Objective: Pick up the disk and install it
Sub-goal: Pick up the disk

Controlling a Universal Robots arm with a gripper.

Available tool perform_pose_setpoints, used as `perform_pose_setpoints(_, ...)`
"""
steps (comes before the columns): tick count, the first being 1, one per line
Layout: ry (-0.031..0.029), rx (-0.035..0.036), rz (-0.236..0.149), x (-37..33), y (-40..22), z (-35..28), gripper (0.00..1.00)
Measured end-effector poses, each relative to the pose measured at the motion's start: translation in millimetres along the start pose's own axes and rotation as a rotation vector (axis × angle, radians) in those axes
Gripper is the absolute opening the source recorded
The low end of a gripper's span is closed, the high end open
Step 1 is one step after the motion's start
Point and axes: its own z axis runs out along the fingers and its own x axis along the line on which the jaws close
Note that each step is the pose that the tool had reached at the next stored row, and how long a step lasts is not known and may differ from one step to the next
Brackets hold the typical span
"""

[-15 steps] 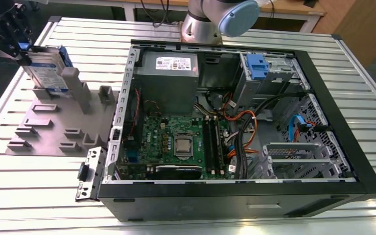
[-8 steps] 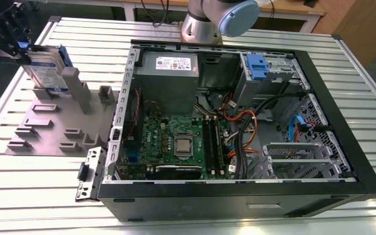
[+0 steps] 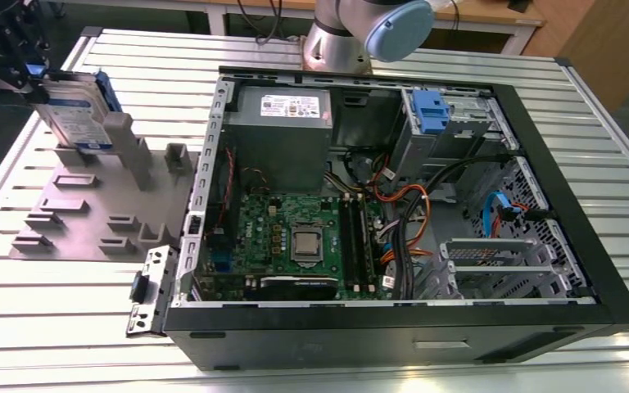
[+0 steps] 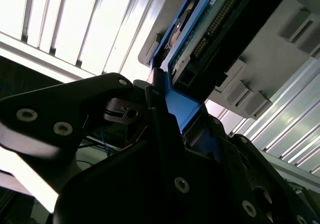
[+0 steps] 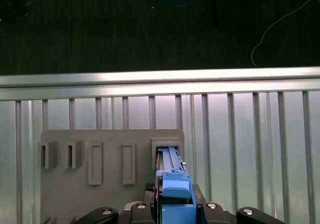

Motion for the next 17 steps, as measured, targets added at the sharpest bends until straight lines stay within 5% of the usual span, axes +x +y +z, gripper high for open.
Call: perform_pose_setpoints(17,0.0001,-0.0001,0.0,-0.2,0.1,-6.1,0.36)
